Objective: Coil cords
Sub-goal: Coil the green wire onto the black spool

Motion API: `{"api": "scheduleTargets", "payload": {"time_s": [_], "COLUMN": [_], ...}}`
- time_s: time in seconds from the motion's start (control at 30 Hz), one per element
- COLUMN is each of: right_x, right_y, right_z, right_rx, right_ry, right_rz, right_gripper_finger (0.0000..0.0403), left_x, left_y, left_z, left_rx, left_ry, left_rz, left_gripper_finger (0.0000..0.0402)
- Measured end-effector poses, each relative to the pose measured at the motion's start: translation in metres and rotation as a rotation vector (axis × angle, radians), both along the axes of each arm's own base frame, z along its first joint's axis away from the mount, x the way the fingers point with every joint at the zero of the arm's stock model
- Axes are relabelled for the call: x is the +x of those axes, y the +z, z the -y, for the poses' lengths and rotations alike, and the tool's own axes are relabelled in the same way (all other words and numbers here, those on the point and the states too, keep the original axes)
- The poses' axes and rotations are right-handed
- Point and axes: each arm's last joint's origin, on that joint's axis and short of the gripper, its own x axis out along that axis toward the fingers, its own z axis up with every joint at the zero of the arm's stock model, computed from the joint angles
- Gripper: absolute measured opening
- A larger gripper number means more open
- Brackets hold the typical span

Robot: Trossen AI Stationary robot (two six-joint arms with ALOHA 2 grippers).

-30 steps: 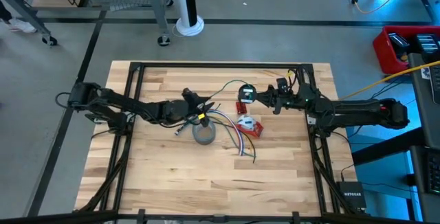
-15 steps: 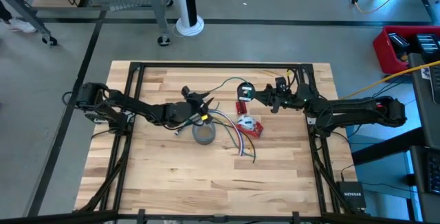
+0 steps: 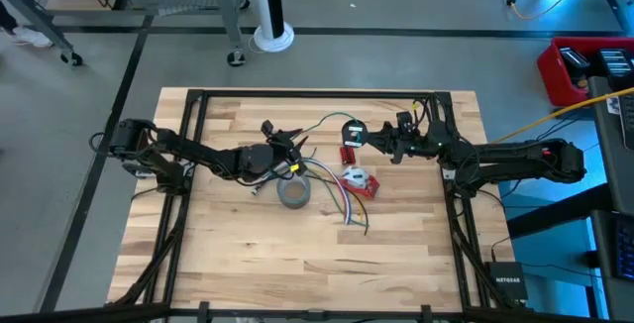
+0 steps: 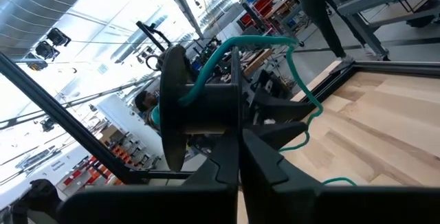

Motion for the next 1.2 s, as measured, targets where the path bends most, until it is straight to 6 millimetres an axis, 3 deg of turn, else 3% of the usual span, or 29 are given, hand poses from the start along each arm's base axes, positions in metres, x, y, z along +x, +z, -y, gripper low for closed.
{"api": "scheduleTargets", "payload": {"time_s": [0.73, 1.03, 1.2], "right_x": [0.0, -0.001, -0.001], "right_y": [0.001, 0.004, 0.005], "right_z": [0.0, 0.001, 0.001], "right_rx": [-0.003, -0.008, -0.007], "right_ry": [0.001, -0.027, -0.044], "right_rz": [0.008, 0.038, 0.045], "right_gripper_finger": [0.0006, 0.0007, 0.0007], "left_x": [-0.005, -0.008, -0.012], "left_y": [-0.013, -0.02, -0.027], "left_z": [-0.015, -0.012, -0.012], "left_rx": [-0.103, -0.179, -0.239], "left_ry": [0.08, 0.099, 0.132], "left_rz": [-0.046, -0.04, -0.069], "left_gripper_finger": [0.0116, 0.0062, 0.0053]}}
